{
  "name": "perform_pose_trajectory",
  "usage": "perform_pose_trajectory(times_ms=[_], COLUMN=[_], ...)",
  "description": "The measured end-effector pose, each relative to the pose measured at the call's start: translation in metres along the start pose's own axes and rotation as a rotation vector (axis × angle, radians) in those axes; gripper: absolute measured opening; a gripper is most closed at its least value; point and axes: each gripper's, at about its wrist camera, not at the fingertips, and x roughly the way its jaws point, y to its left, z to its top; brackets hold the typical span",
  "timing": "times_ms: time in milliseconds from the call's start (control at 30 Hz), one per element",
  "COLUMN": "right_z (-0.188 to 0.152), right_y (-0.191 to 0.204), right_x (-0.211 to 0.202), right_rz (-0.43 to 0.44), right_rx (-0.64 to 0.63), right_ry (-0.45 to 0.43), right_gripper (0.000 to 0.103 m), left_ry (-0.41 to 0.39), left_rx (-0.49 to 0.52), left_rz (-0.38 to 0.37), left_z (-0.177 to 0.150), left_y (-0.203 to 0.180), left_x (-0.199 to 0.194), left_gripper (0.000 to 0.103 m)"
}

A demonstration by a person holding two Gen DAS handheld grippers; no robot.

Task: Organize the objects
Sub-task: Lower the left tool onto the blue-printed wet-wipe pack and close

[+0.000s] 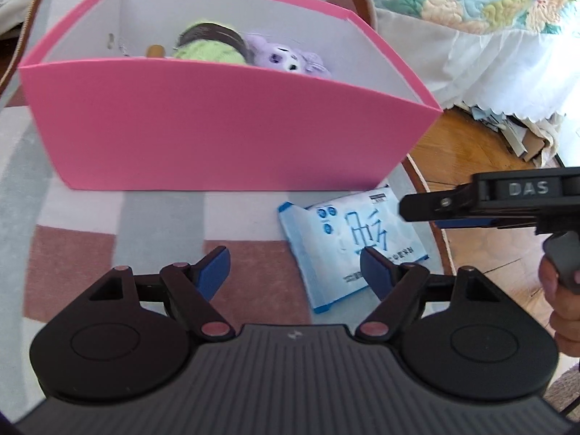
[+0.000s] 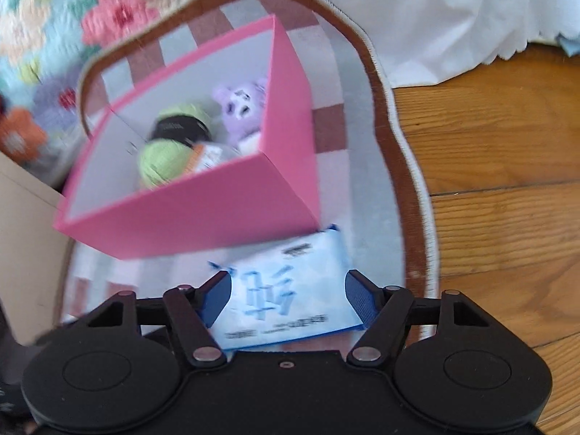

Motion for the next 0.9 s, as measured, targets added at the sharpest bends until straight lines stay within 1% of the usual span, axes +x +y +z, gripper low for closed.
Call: perform_pose_trajectory(times_ms=[67, 100, 133, 200, 233, 267, 333, 367, 400, 433, 467, 500, 533, 567, 600, 633, 700, 800, 900], right_z=[0.000, 0.000, 0.000, -0.002, -0.003, -0.004, -0.005, -0.005, -0.005, -0.005, -0.006, -0.006, -0.006, -0.006, -0.007, -0.008, -0.011, -0.016, -0.021], right_y=[-0.005, -0.008, -0.012, -0.015, -0.015, -0.014, -0.011, -0.010, -0.011, -0.013, -0.014, -0.014, -0.012, -0.010, -0.008, -0.005, 0.001, 0.000, 0.004], right_x=[0.005, 0.008, 0.011, 0.016, 0.018, 0.018, 0.018, 0.018, 0.020, 0.023, 0.026, 0.026, 0.027, 0.027, 0.027, 0.027, 0.026, 0.024, 0.025], right_rz=[-0.016, -0.018, -0.014, -0.020, -0.036, -0.057, -0.119, -0.140, -0.145, -0.138, -0.119, -0.108, -0.098, -0.079, -0.063, -0.065, -0.060, 0.001, 0.023], right_rx=[0.016, 0.039, 0.057, 0.070, 0.063, 0.052, 0.019, 0.005, 0.000, 0.004, 0.014, 0.015, 0.004, -0.006, -0.009, -0.027, -0.067, -0.040, -0.048], right_ry=[0.012, 0.023, 0.036, 0.055, 0.056, 0.052, 0.023, 0.009, 0.005, 0.021, 0.037, 0.027, 0.038, 0.053, 0.064, 0.073, 0.092, 0.147, 0.186], right_gripper=[0.071, 0.068, 0.066, 0.060, 0.058, 0.057, 0.057, 0.057, 0.057, 0.058, 0.059, 0.058, 0.057, 0.052, 0.050, 0.049, 0.045, 0.037, 0.036], left_ry=[0.008, 0.019, 0.028, 0.036, 0.041, 0.046, 0.029, 0.029, 0.029, 0.031, 0.036, 0.041, 0.041, 0.039, 0.039, 0.041, 0.049, 0.066, 0.088], left_rx=[0.006, 0.006, 0.000, -0.012, -0.018, -0.025, -0.029, -0.031, -0.034, -0.041, -0.052, -0.067, -0.081, -0.091, -0.100, -0.115, -0.170, -0.253, -0.285], left_rz=[0.000, -0.008, -0.020, -0.036, -0.031, -0.018, -0.014, -0.009, -0.007, -0.011, -0.019, -0.029, -0.032, -0.034, -0.039, -0.042, -0.059, -0.081, -0.067], left_z=[0.000, 0.001, 0.001, 0.003, 0.003, 0.003, 0.004, 0.004, 0.005, 0.005, 0.006, 0.006, 0.005, 0.005, 0.005, 0.005, 0.003, 0.000, -0.003], left_y=[-0.004, -0.005, -0.006, -0.006, -0.005, -0.004, -0.002, -0.001, -0.001, 0.000, 0.001, 0.003, 0.004, 0.006, 0.008, 0.010, 0.017, 0.030, 0.041], left_x=[0.007, 0.009, 0.012, 0.017, 0.020, 0.023, 0.023, 0.023, 0.023, 0.023, 0.024, 0.025, 0.025, 0.025, 0.024, 0.023, 0.019, 0.012, 0.008], left_gripper=[0.068, 0.059, 0.054, 0.052, 0.047, 0.044, 0.037, 0.036, 0.032, 0.027, 0.025, 0.022, 0.022, 0.022, 0.020, 0.018, 0.016, 0.017, 0.018])
